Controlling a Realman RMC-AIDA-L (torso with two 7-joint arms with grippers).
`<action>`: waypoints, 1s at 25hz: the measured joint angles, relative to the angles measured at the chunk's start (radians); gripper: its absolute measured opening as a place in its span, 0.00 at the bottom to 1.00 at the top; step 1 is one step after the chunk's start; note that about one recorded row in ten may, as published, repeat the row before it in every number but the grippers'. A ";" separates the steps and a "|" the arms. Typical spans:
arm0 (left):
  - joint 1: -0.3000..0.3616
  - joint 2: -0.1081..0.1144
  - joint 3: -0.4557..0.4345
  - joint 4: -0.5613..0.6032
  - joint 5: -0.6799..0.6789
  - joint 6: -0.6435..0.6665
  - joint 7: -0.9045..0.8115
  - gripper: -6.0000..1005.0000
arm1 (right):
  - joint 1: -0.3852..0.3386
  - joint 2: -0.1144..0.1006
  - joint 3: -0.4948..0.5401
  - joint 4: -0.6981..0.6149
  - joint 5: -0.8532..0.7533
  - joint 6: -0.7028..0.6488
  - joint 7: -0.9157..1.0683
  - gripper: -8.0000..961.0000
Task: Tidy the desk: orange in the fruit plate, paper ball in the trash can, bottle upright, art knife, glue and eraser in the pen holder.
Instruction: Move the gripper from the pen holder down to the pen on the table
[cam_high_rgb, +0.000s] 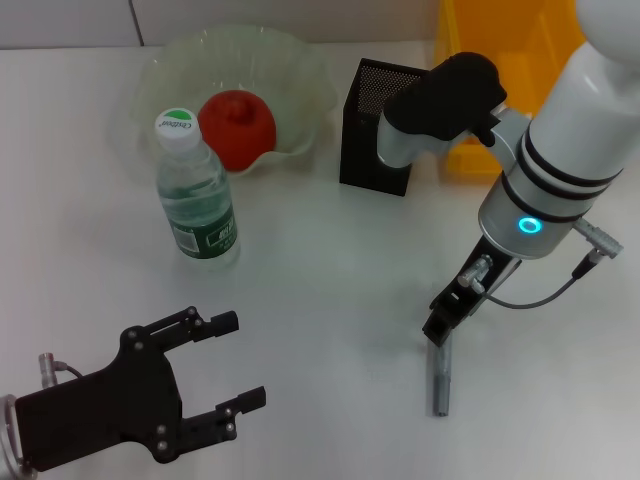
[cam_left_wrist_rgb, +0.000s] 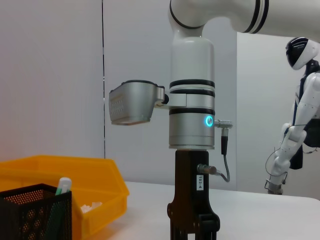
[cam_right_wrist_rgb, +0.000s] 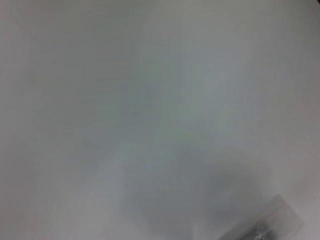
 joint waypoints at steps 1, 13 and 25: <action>0.000 0.000 -0.001 0.000 0.000 0.001 0.000 0.73 | 0.000 0.000 -0.004 0.001 0.000 0.003 0.000 0.41; 0.001 0.002 -0.002 0.000 0.000 0.002 0.000 0.73 | 0.012 0.000 -0.006 0.030 0.001 0.010 -0.001 0.34; -0.001 0.002 0.004 0.004 0.000 0.008 -0.004 0.73 | 0.001 -0.002 0.002 -0.004 0.038 0.001 -0.002 0.32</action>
